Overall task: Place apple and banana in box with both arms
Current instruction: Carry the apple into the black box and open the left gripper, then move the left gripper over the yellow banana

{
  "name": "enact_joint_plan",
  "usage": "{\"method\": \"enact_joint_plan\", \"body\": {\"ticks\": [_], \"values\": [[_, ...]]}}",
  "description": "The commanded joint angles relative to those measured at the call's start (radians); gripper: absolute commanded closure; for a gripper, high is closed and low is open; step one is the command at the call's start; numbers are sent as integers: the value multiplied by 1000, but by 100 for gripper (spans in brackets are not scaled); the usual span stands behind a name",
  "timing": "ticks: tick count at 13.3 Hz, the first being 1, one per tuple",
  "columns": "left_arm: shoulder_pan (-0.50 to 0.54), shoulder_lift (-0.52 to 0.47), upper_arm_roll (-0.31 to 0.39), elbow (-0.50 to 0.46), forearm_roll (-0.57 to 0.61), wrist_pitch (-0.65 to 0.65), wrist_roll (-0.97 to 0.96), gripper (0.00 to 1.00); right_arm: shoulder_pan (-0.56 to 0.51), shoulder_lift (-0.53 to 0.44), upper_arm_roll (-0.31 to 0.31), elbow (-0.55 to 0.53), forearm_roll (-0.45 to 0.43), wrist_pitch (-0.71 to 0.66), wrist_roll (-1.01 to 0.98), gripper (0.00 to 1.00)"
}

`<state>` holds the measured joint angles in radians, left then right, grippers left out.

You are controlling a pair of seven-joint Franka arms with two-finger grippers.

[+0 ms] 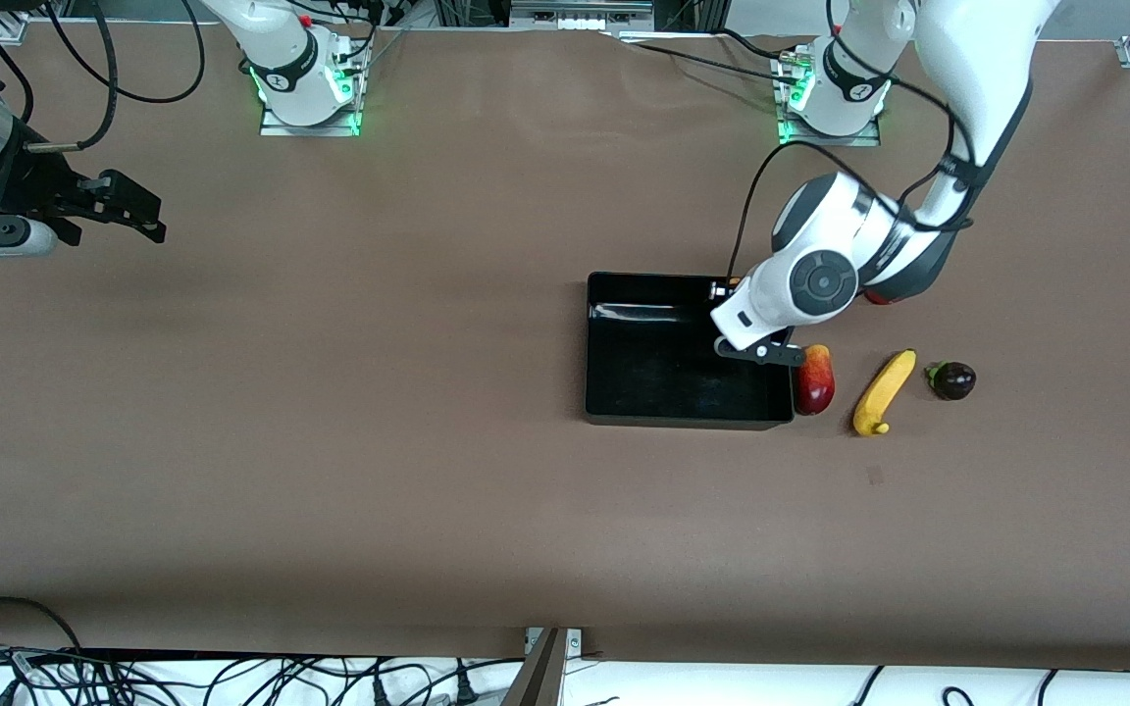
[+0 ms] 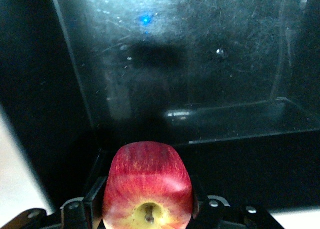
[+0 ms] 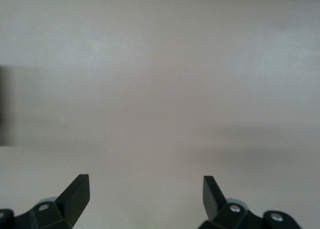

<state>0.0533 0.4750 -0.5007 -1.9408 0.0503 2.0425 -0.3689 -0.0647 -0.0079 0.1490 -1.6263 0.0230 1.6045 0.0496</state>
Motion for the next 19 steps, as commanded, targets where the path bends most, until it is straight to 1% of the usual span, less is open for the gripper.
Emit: {"method": "enact_joint_plan", "body": {"ticks": [1,3,5,6,7,8,9,10,12,13,14,16,17,19], "values": [[5,36,-9,19,23,14,-21,91,-18,3,15,16,-2,-1,0,0],[3,74,-7,19,26,27,-19,90,-18,3,15,16,-2,-1,0,0],[3,94,-6,23,26,60,-18,82,-18,3,15,16,-2,-1,0,0],[8,91,-5,26,26,59,-19,40,-18,3,15,16,-2,-1,0,0],[14,80,-5,32,26,51,-13,0,-18,3,15,16,-2,-1,0,0],[20,62,-9,48,25,32,-15,0,-18,3,15,16,-2,-1,0,0],[20,38,-4,72,25,-25,-18,0,-18,3,15,16,0,-1,0,0],[23,10,1,123,26,-100,-6,0,-18,3,15,16,0,-1,0,0],[40,8,2,286,29,-270,-1,0,-18,3,15,16,0,-1,0,0],[46,10,4,340,58,-315,16,0,-18,3,15,16,0,0,0,0],[62,11,4,367,110,-329,48,0,-18,3,15,16,0,-1,0,0],[133,17,4,368,218,-318,205,0,-18,3,15,16,2,-1,0,0],[189,45,4,370,247,-283,302,0,-18,3,15,16,2,0,0,0],[255,111,5,358,275,-135,538,0,-18,3,15,16,2,0,0,0]]}}
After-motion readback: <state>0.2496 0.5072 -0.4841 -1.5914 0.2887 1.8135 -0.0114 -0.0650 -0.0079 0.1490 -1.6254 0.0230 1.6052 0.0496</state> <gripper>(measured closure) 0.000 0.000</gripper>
